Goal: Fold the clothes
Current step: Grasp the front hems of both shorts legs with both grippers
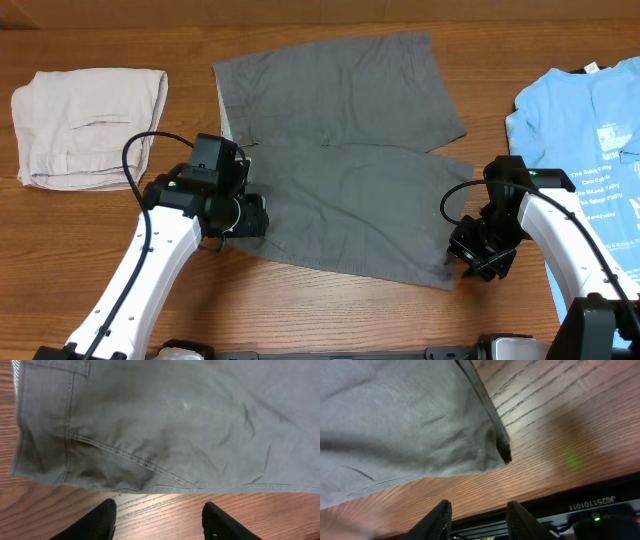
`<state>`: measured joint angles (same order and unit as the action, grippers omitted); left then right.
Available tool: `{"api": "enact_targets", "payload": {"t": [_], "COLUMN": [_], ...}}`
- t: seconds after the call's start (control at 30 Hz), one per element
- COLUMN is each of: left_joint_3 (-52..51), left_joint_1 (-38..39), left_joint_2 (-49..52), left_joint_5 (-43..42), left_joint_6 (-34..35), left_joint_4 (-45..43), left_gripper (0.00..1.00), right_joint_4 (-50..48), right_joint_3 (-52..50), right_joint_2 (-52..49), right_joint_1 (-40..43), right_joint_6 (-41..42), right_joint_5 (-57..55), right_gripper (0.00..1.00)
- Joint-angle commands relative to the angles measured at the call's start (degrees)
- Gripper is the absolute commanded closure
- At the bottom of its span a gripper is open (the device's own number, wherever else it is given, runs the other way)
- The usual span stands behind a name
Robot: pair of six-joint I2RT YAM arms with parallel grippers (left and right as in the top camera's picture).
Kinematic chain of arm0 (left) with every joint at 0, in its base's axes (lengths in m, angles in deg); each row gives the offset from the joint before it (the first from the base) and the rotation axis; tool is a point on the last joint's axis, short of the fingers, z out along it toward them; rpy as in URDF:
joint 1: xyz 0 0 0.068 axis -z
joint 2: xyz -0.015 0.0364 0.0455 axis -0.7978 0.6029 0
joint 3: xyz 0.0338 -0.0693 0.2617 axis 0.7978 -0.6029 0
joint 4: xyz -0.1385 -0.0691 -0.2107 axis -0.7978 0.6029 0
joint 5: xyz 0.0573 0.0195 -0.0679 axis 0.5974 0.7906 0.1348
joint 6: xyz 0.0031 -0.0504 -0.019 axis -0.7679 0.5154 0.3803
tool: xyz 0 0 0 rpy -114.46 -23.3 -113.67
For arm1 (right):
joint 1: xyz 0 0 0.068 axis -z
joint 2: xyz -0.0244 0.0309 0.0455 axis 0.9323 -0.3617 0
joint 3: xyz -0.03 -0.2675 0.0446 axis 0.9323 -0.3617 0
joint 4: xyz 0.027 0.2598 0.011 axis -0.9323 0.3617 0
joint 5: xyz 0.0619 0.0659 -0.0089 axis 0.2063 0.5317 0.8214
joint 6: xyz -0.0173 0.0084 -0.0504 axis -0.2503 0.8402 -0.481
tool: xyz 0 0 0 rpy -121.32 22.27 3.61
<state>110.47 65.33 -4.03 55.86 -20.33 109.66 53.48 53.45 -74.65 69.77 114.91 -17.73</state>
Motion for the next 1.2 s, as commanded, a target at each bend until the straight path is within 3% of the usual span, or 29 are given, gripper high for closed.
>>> {"api": "enact_targets", "payload": {"t": [0.0, 0.57, 1.17], "left_joint_3": [-1.57, -2.91, -2.91], "left_joint_1": [0.37, 0.37, 0.37], "left_joint_2": [1.03, 1.03, 1.03], "left_joint_5": [0.13, -0.09, -0.07], "left_joint_6": [-0.04, -0.02, -0.02], "left_joint_4": [-0.81, -2.36, -2.58], "left_gripper": [0.40, 0.35, 0.33], "right_joint_4": [-0.26, -4.39, -18.71], "right_joint_3": [-0.42, -7.52, -15.58], "right_joint_2": [0.70, 0.70, 0.70], "right_joint_1": [-0.35, -0.26, -0.26], "right_joint_6": [1.75, 4.74, 13.73], "right_joint_5": [3.39, 4.83, 1.79], "right_gripper": [0.60, 0.60, 0.57]}}
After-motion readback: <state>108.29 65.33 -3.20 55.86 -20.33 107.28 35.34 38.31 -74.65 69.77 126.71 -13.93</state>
